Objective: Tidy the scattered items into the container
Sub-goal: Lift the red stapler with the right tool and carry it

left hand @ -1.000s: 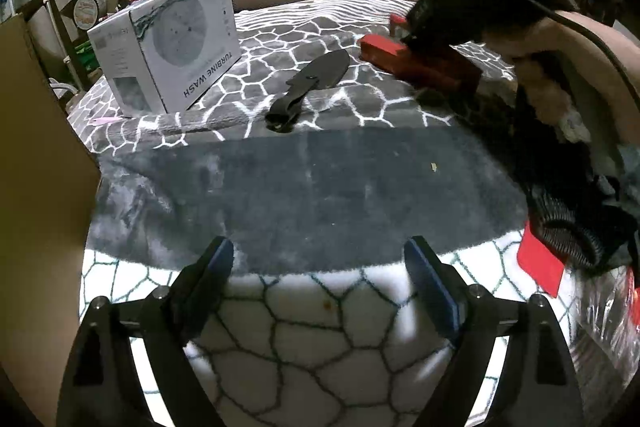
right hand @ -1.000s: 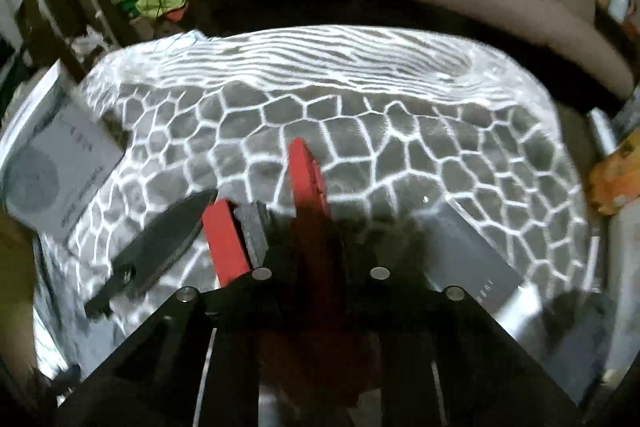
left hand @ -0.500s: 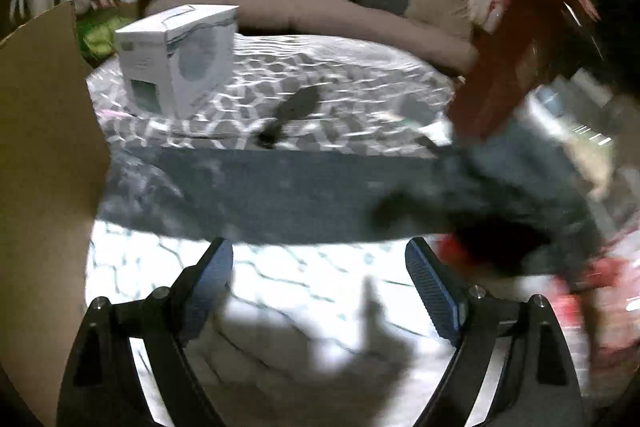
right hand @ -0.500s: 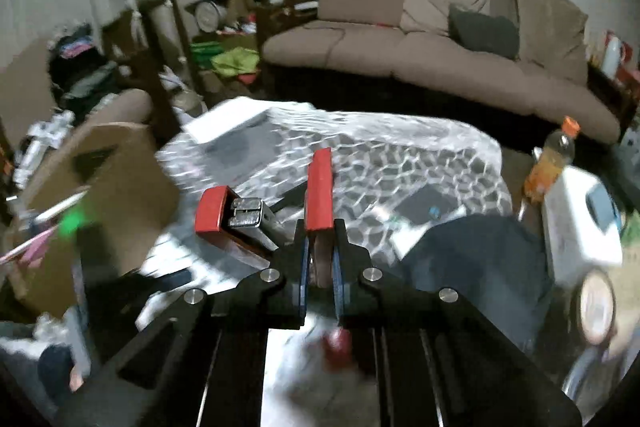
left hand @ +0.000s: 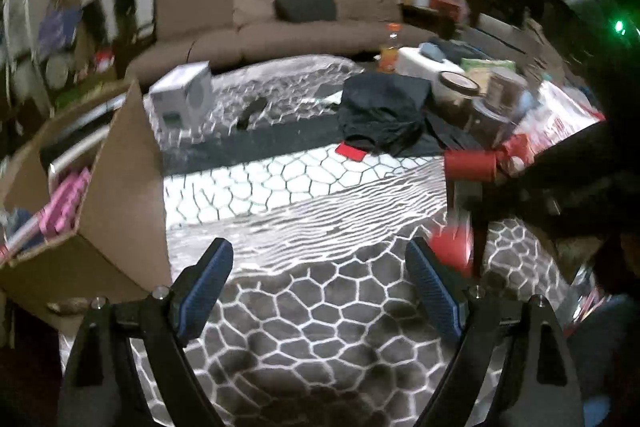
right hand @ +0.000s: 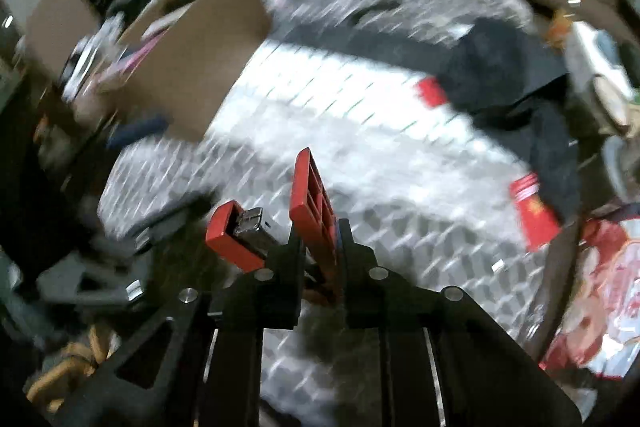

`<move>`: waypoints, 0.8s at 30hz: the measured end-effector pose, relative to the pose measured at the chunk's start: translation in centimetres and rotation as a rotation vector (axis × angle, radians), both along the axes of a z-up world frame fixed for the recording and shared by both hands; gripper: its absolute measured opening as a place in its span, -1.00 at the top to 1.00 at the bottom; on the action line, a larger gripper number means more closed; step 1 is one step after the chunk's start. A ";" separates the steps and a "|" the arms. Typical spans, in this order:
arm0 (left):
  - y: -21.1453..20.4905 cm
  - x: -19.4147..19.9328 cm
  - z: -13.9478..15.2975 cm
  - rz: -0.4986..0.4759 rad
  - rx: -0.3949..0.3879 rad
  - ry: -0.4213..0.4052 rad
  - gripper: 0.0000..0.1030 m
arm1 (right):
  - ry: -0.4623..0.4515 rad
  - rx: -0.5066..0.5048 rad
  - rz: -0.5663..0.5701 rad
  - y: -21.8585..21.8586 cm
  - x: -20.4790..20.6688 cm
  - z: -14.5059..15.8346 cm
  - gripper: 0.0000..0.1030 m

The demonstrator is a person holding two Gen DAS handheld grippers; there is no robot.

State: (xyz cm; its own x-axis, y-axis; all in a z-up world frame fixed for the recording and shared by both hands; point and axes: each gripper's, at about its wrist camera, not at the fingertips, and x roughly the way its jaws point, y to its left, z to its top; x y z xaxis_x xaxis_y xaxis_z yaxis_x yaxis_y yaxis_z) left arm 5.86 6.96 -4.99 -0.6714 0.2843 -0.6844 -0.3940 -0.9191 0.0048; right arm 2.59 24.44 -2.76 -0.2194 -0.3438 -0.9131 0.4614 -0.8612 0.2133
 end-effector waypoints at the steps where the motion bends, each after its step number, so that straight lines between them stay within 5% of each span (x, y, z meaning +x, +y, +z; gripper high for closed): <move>1: -0.1 0.0 -0.2 -0.008 -0.012 0.010 -0.73 | -0.031 -0.005 0.030 -0.6 0.2 -0.5 0.72; 5: -0.6 -0.9 -2.4 -0.045 -0.043 -0.014 -0.73 | -0.134 -0.020 0.120 -3.1 0.4 -3.4 0.73; 12: -0.6 -2.7 -8.7 -0.064 -0.146 -0.216 -0.75 | -0.097 -0.087 0.069 -3.5 -1.6 -6.2 0.86; 14: -1.0 -3.1 -8.7 -0.059 -0.149 -0.239 -0.75 | -0.103 -0.023 0.049 -3.7 -2.1 -7.9 0.87; 17: -1.5 -3.6 -8.2 -0.050 -0.165 -0.233 -0.74 | -0.109 -0.058 0.020 -3.1 -2.7 -8.7 0.87; 24: -1.7 -4.6 -8.0 -0.058 -0.102 -0.253 -0.74 | -0.094 -0.059 -0.143 0.2 -3.0 -8.2 0.29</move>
